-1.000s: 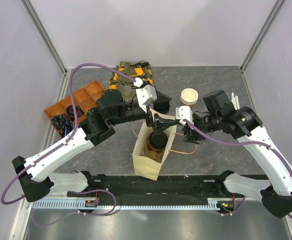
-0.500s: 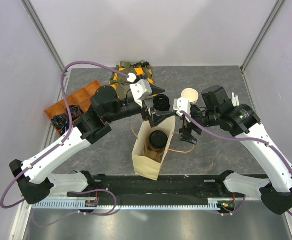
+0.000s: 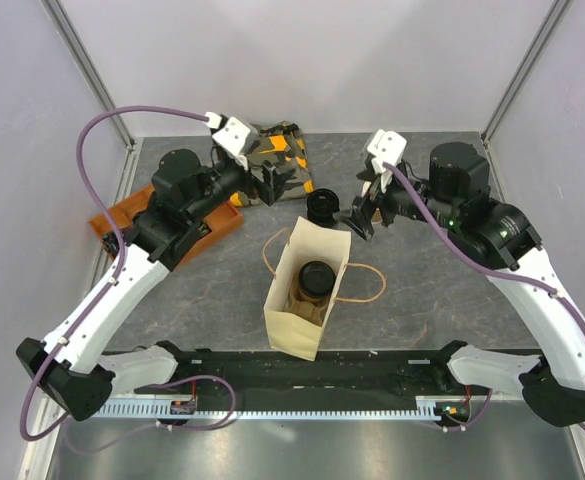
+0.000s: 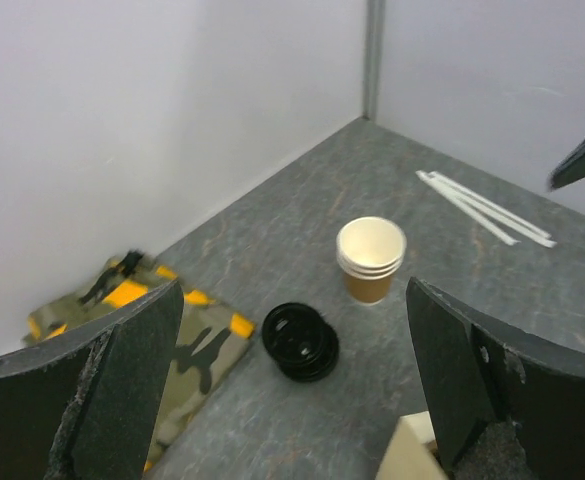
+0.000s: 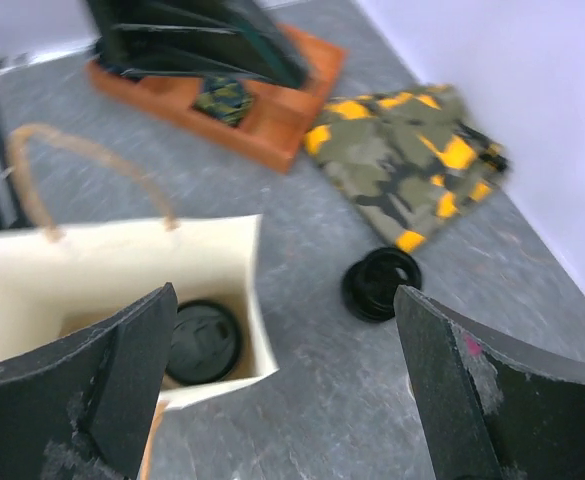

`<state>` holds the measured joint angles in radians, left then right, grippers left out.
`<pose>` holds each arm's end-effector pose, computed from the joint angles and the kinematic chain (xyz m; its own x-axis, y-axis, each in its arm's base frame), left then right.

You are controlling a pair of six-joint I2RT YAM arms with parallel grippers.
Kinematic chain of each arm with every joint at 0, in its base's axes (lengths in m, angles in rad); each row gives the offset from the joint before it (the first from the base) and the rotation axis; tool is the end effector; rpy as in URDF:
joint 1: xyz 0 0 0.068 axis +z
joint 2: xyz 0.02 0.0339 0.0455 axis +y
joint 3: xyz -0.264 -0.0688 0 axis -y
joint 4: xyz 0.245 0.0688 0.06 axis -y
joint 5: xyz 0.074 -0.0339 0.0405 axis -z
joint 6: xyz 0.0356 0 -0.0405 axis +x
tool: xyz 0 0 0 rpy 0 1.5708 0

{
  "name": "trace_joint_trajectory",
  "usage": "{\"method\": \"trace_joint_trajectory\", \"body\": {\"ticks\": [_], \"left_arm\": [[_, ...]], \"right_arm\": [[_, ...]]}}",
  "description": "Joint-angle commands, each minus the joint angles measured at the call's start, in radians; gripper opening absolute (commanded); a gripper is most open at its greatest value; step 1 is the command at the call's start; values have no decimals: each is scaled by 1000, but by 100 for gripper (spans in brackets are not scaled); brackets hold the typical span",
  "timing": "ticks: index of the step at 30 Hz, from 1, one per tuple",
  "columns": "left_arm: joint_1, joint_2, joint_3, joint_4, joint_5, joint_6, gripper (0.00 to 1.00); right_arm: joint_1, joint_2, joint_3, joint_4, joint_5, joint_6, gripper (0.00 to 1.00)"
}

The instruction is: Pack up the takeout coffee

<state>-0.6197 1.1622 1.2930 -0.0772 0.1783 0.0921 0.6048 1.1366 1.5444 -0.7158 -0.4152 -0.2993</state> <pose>0.2072 -0.1556 0.4531 0.1093 0.0332 -0.9935 0.7087 0.6982 0.1013 0.1659 0.1321 0.4729 0.0083 -0.3222 -0.9466 -0.8728 0.4596 -0.1641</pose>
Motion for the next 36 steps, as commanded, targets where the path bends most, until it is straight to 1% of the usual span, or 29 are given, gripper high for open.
{"method": "trace_joint_trajectory", "body": {"ticks": [1, 2, 4, 6, 11, 12, 13, 15, 16, 17, 18, 19, 20, 22, 23, 24, 25, 26, 27, 28, 29, 32, 33, 34, 36], "left_arm": [[106, -36, -37, -47, -10, -83, 100], [123, -36, -53, -52, -2, -112, 100], [173, -33, -70, -64, 33, -133, 100], [214, -21, -93, -73, 52, -144, 99], [267, 17, -101, -153, 118, -176, 94], [290, 25, -104, -160, 133, -169, 90], [297, 36, -107, -170, 159, -164, 88], [319, 45, -113, -200, 185, -158, 86], [327, 53, -121, -217, 214, -158, 84], [333, 53, -124, -239, 220, -157, 84], [334, 53, -129, -248, 233, -149, 82], [336, 51, -135, -254, 242, -146, 81], [336, 50, -138, -256, 242, -144, 81], [337, 47, -142, -263, 253, -137, 80], [339, 45, -144, -265, 253, -135, 80], [337, 45, -146, -271, 250, -131, 80], [337, 42, -150, -276, 251, -129, 80], [337, 33, -156, -277, 253, -129, 79], [337, 30, -162, -277, 257, -135, 79], [337, 21, -175, -277, 279, -137, 79], [339, 14, -182, -277, 292, -137, 78], [339, -16, -216, -265, 358, -166, 76], [337, -33, -219, -266, 380, -175, 74], [337, -42, -230, -277, 418, -178, 73], [337, -71, -244, -292, 434, -178, 69]], "right_arm": [[-22, 37, 17, 69, 269, 172, 98], [-36, 41, 10, 65, 283, 190, 98], [-81, 58, 5, 52, 288, 239, 98], [-99, 71, -12, 44, 309, 265, 98], [-184, 136, -21, -2, 296, 284, 98], [-200, 150, -15, -17, 282, 273, 98], [-226, 179, -4, -33, 257, 255, 98], [-258, 225, 81, -103, 213, 178, 98], [-260, 283, 127, -143, 147, 133, 98], [-260, 316, 237, -225, 104, 17, 98], [-260, 348, 297, -267, 64, -35, 98], [-260, 400, 353, -302, 17, -75, 96], [-258, 422, 449, -359, -44, -105, 93], [-254, 460, 534, -430, -133, -210, 88], [-247, 465, 593, -495, -198, -245, 80], [-226, 468, 617, -523, -218, -312, 76], [-212, 468, 638, -551, -233, -343, 63], [-195, 466, 669, -604, -253, -374, 59], [-162, 468, 683, -622, -263, -395, 57], [-155, 471, 700, -632, -272, -393, 53], [-148, 473, 697, -669, -281, -406, 51], [-90, 466, 637, -691, -292, -422, 43], [-48, 476, 623, -694, -275, -417, 41], [-27, 486, 609, -695, -249, -411, 36], [25, 535, 621, -718, -208, -402, 30]]}}
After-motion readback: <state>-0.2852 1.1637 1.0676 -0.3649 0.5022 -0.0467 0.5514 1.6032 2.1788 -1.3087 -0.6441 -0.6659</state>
